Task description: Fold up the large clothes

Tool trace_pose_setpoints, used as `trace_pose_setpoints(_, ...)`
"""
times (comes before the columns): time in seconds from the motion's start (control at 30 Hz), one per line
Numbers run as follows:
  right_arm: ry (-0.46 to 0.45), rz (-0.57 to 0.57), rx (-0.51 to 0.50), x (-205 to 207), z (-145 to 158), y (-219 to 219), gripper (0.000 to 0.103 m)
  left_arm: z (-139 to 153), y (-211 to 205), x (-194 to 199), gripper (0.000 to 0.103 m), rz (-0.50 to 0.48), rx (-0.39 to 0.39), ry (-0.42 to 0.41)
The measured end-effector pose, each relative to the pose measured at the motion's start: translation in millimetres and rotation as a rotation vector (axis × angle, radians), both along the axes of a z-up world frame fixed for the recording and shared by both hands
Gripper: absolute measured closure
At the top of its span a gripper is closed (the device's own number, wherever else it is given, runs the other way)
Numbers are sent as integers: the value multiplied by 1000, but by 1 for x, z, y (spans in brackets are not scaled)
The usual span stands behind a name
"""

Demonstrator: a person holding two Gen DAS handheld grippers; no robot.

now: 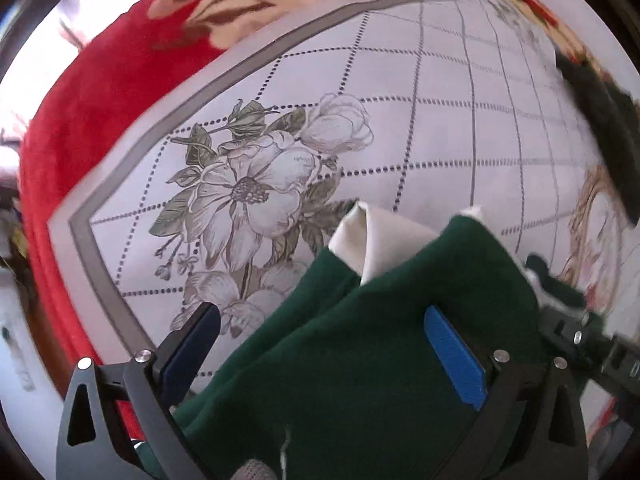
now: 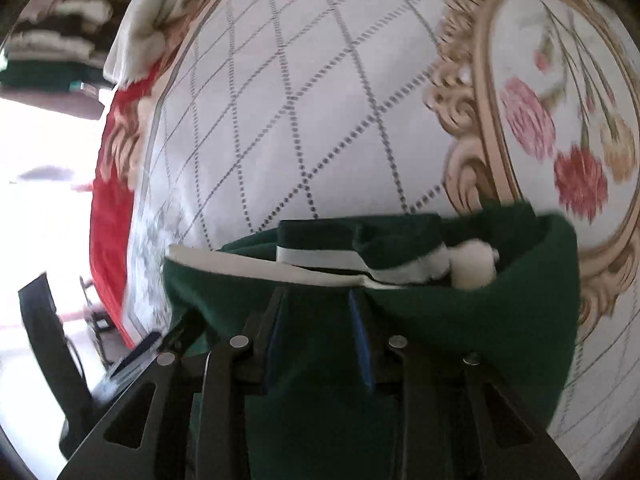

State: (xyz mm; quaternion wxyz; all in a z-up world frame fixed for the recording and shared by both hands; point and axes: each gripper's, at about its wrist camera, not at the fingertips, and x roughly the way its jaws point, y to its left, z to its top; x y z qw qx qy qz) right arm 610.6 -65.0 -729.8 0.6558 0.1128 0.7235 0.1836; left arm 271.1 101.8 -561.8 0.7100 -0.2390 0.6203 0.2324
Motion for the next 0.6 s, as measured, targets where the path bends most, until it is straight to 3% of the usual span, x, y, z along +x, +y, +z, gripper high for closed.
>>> trace_pose_setpoints(0.1, 10, -33, 60, -1, 22, -12, 70, 26, 5, -18, 0, 34, 15, -27)
trace_pose_setpoints(0.17, -45, -81, 122, -10, 51, -30, 67, 47, 6, -41, 0, 67, 37, -52)
trace_pose_setpoints(0.2, -89, -98, 144, -16, 64, -37, 60, 60, 5, -59, 0, 97, 40, -66)
trace_pose_setpoints(0.23, -171, -128, 177, -26, 81, -48, 42, 68, 3, -75, 0, 126, 49, -63)
trace_pose_setpoints(0.3, -291, -166, 200, -50, 103, -64, 23, 79, -3, -107, 0, 182, 60, -46)
trace_pose_setpoints(0.4, -196, -146, 203, -84, 101, -80, 23, 87, -19, -158, 0, 260, 19, -39)
trace_pose_setpoints(0.6, -41, -297, 156, -145, 64, -151, 23, 73, -45, -224, 0, 349, -54, -32)
